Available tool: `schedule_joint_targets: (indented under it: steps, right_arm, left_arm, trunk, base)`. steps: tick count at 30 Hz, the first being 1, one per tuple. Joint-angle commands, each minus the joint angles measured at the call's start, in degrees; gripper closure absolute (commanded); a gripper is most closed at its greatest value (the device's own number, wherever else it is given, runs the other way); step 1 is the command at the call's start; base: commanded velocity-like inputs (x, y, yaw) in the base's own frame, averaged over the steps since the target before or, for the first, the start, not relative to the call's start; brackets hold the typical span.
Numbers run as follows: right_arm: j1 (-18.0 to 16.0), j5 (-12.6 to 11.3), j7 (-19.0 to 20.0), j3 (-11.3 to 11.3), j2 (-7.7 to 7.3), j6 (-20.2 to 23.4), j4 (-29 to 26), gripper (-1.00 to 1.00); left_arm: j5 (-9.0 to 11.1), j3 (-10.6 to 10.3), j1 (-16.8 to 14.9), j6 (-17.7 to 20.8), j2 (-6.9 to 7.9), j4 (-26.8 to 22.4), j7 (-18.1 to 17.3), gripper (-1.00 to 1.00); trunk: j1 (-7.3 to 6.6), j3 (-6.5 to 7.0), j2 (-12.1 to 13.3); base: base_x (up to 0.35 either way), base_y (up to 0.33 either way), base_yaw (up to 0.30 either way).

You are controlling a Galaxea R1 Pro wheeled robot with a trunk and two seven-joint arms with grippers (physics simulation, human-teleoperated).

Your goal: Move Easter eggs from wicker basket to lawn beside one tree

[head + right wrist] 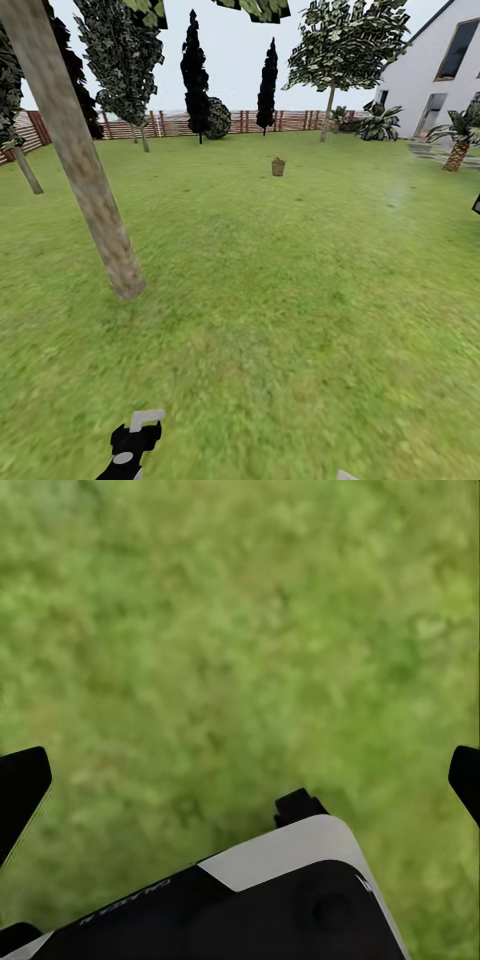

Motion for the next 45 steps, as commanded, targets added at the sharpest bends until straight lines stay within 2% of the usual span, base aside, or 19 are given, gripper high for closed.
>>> schedule_joint_targets:
  steps: [1,15,45]
  right_arm:
    - [-0.04,-0.57,-0.05,-0.09,0.04,-0.23,-0.01,-1.00]
    - [-0.04,-0.60,-0.05,-0.09,0.06,-0.23,-0.01,-1.00]
    - [-0.04,-0.60,-0.05,-0.09,0.11,-0.23,-0.01,-1.00]
  left_arm:
    - [-0.60,0.36,-0.05,-0.19,-0.04,0.06,0.06,-1.00]
    - [-0.60,0.36,-0.05,-0.19,-0.04,0.06,0.06,-1.00]
    - [-0.60,0.36,-0.05,-0.19,-0.04,0.06,0.06,-1.00]
  trunk:
    - [0.06,-0.10,-0.09]
    - [0.06,0.25,-0.09]
    - [0.06,0.29,-0.09]
  base:
    - [0.330,-0.085,0.000]
    - [0.330,-0.073,-0.102]
    - [0.330,-0.001,-0.030]
